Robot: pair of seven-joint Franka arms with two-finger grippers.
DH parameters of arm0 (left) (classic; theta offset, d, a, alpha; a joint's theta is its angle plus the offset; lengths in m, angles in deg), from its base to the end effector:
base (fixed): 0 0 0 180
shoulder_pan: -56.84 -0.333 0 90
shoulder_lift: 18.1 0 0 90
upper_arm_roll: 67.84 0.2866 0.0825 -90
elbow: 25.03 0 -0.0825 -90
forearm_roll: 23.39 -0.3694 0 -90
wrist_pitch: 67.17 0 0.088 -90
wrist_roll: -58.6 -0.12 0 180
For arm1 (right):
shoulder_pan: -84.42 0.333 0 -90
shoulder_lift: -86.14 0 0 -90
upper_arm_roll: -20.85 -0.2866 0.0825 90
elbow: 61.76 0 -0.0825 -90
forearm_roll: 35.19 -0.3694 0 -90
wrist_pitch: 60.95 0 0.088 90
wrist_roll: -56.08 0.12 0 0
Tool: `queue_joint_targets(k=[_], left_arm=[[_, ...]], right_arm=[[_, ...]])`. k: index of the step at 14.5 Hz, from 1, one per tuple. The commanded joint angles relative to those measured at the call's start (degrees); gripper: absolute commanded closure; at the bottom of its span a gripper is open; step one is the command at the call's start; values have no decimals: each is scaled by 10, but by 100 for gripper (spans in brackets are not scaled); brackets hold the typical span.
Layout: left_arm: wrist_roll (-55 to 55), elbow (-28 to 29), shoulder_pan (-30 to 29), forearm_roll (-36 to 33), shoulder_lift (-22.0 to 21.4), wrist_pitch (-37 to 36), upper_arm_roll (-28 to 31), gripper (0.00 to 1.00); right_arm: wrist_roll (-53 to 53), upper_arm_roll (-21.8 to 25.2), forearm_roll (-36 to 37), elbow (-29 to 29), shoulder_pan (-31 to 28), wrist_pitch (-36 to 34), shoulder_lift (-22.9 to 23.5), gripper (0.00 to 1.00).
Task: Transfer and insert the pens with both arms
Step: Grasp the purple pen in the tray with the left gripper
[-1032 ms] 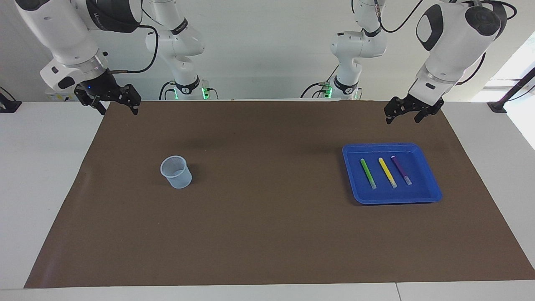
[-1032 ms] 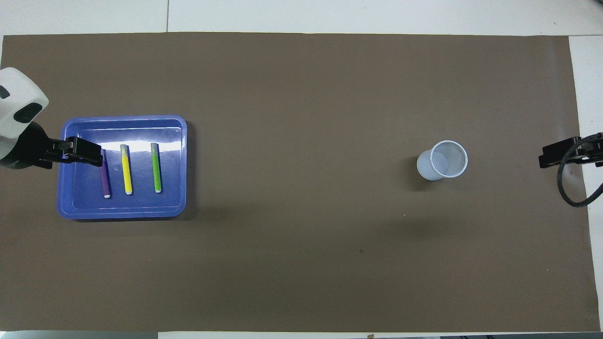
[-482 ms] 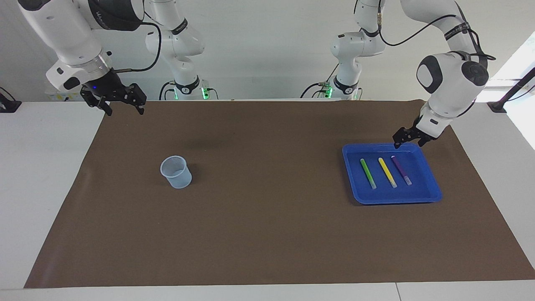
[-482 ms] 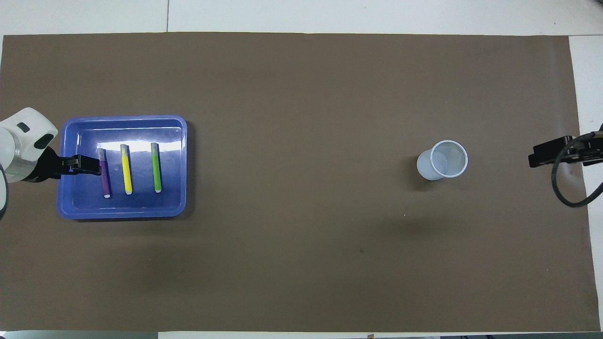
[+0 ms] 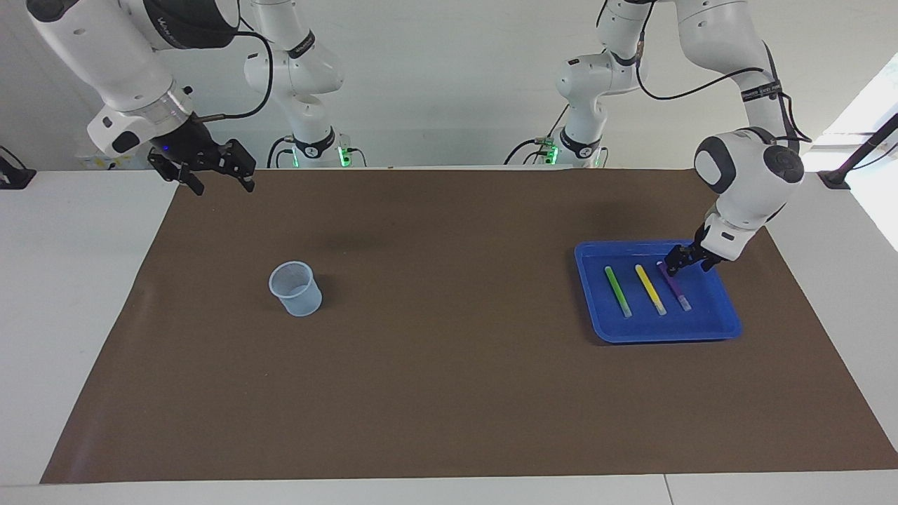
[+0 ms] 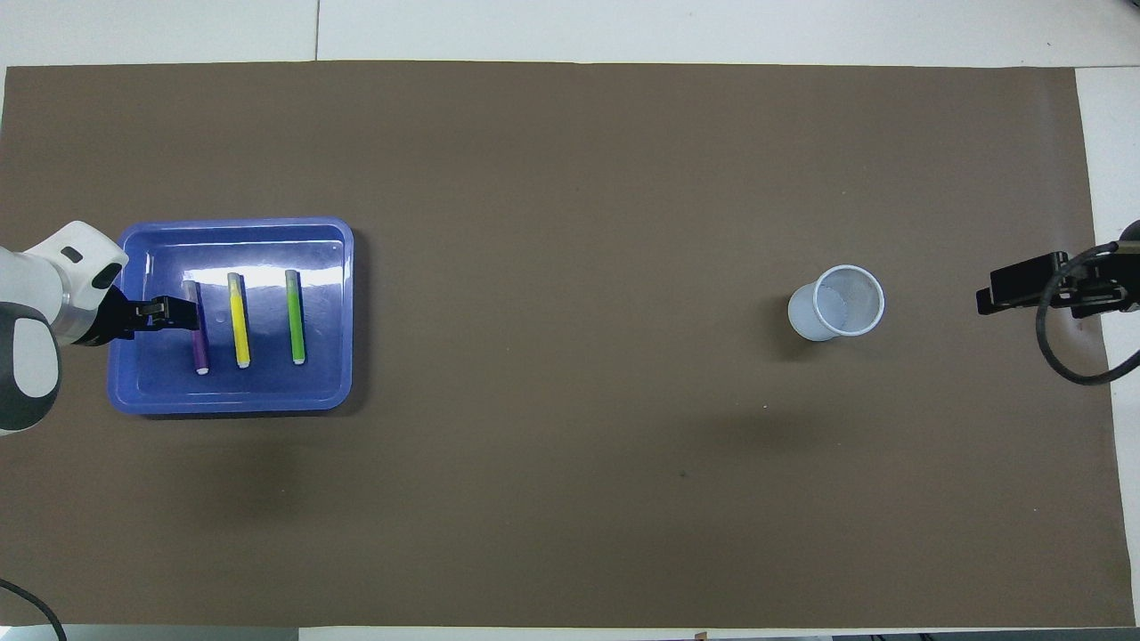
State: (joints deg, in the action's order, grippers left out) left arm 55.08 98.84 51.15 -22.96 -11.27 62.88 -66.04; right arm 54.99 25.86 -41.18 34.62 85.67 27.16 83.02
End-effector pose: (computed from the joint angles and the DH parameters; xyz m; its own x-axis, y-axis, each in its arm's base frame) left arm 0.5319 0.0696 0.3085 0.9972 0.0739 -0.0111 0.0739 -0.9973 0.0026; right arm 0.5169 -0.0221 0.5582 0.9952 -0.0425 -0.0877 -0.0521 -0.9925 -0.1106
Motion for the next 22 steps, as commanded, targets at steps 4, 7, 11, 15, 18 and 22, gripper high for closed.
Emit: queue_joint_targets(k=[4,7,11,15,18,22], left_arm=[[27,-3,2,-4,42,51,-5,20],[28,-6,2,-3,49,58,-5,28],[27,-22,3,-3,69,54,-6,46],[27,-28,3,-3,71,50,-6,65],[26,-31,9,-3,72,50,-6,91],[26,-36,13,-3,73,49,-6,100]], right_arm=[[7,-4,-10,16,-1,-7,-16,0],[6,-6,-10,14,1,-8,-16,0],[-62,-13,-11,18,9,0,-17,0],[-76,-15,-69,48,16,-2,-31,0],[-70,-14,-131,64,12,7,-39,0],[-3,-14,-230,88,17,22,-47,0]])
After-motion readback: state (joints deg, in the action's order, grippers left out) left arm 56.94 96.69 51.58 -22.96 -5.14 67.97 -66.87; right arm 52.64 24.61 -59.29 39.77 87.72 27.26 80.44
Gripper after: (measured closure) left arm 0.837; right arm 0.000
